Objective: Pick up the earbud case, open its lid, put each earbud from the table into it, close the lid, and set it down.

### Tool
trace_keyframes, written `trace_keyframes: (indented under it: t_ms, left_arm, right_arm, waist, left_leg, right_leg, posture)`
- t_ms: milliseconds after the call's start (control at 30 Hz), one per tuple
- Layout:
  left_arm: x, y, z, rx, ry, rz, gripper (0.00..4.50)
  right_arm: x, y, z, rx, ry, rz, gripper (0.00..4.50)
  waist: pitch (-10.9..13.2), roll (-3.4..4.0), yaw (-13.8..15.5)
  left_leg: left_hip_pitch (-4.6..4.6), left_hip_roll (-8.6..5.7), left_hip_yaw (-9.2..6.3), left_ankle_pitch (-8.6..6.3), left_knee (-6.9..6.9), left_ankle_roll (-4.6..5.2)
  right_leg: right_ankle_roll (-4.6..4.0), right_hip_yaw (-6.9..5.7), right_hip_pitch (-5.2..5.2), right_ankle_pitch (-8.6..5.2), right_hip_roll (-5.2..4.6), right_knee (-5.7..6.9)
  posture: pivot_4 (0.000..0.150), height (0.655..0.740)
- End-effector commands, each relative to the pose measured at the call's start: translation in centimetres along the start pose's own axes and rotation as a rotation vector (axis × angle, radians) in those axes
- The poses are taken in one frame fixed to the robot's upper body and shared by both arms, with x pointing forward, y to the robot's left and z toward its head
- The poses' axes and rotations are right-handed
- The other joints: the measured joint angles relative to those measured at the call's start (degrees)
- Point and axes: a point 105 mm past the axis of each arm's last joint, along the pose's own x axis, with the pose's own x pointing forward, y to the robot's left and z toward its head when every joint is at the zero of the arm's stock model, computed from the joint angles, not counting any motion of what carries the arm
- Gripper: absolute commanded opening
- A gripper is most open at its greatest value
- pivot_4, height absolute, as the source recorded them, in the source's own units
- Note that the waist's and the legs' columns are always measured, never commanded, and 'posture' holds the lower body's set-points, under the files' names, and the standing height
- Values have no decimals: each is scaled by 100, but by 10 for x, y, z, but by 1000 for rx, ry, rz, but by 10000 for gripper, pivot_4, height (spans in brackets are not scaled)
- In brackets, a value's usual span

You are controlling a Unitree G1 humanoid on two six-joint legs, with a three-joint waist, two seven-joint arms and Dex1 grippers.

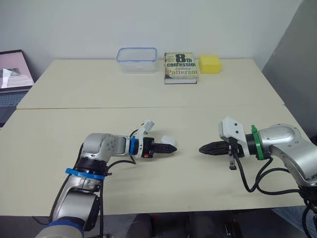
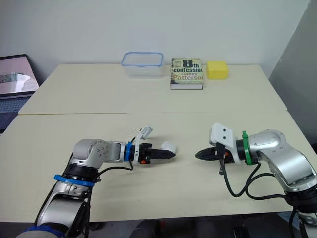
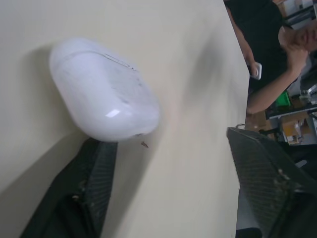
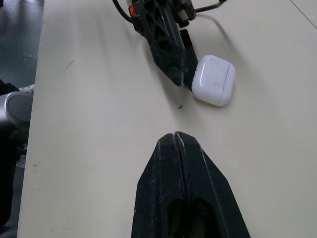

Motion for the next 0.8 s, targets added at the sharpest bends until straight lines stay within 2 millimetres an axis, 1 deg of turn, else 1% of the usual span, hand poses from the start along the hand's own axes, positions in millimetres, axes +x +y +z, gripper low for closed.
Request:
trace_keyframes:
  t_ms: [33,67,167,267,333,367,400,500,533,567,633,700,800]
  left_arm:
    - [-31,19,-38,123,117,159,44633]
    - [-38,20,-44,167,130,179,44633]
    - [-58,20,-52,341,117,244,45000]
    - [-74,15,-44,470,35,279,45000]
    - [-84,11,-37,560,-13,293,45000]
    - [-92,11,-31,618,-42,321,45000]
    - [-101,8,-23,663,-80,330,45000]
    - [-126,1,-7,756,-136,370,45000]
    - [-136,3,-1,801,-142,427,45000]
    - [-144,3,4,838,-143,473,45000]
    - [-156,0,10,890,-137,519,45000]
    - [-159,-5,10,927,-126,505,45000]
    - [-157,-13,7,939,-107,460,45000]
  right_arm:
    - [-8,-3,13,-58,-52,-33,0]
    - [-8,-3,12,-64,-45,-33,0]
    - [-9,-5,5,-113,-6,-45,5180]
    - [-11,-4,5,-159,6,-46,14706]
    - [-13,-2,7,-173,8,-44,21878]
    - [-16,-2,8,-184,13,-45,24936]
    - [-19,-2,9,-194,21,-50,29242]
    - [-34,-6,9,-232,62,-65,38990]
    - [-41,-5,8,-245,79,-54,42843]
    - [-47,-6,9,-259,83,-56,44546]
    - [-55,-11,10,-273,80,-74,44546]
    - [-58,-14,9,-281,86,-82,44546]
    - [-56,-16,6,-289,85,-87,44546]
  waist:
    - [0,0,-46]
    - [0,1,-65]
    - [-5,10,-46]
    - [-5,10,-16]
    - [-5,10,7]
    - [-4,11,23]
    - [0,13,52]
    - [3,13,99]
    - [3,13,112]
    - [3,13,131]
    - [4,12,137]
    - [4,12,137]
    - [4,11,135]
  left_leg:
    - [5,3,1,0,-4,-1]
    - [8,8,1,-2,-8,-2]
    - [26,27,-5,-5,-26,-6]
    - [27,60,0,-6,-25,-5]
    - [25,63,4,-6,-22,-5]
    - [25,63,7,-6,-20,-5]
    - [19,64,10,-6,-18,-5]
    - [-11,65,10,-6,-5,-5]
    - [-20,61,10,-6,-4,-5]
    - [-20,56,10,-6,-5,-5]
    - [-21,45,12,-7,-7,-4]
    - [-21,40,22,-7,-7,-3]
    - [-19,37,27,-7,-5,-3]
  right_leg:
    - [0,2,0,0,2,1]
    - [-1,8,-1,0,3,0]
    - [-13,16,1,3,3,0]
    - [-24,16,6,0,7,-4]
    - [-24,13,4,-1,10,-4]
    - [-24,11,4,-1,12,-4]
    - [-24,8,1,-1,13,-5]
    - [-31,0,-15,2,16,-7]
    - [-31,-3,-19,2,17,-10]
    - [-31,-4,-18,2,19,-12]
    - [-31,-3,-17,2,17,-15]
    - [-31,-3,-17,2,13,-16]
    - [-31,0,-18,3,9,-15]
  posture:
    - [1500,7400]
    - [1500,7400]
    - [1500,7400]
    - [1500,7400]
    - [1500,7400]
    - [1500,7400]
    - [1500,7400]
    - [1500,7400]
    - [1500,7400]
    - [1500,7400]
    - [1500,7400]
    - [1500,7400]
    - [1500,7400]
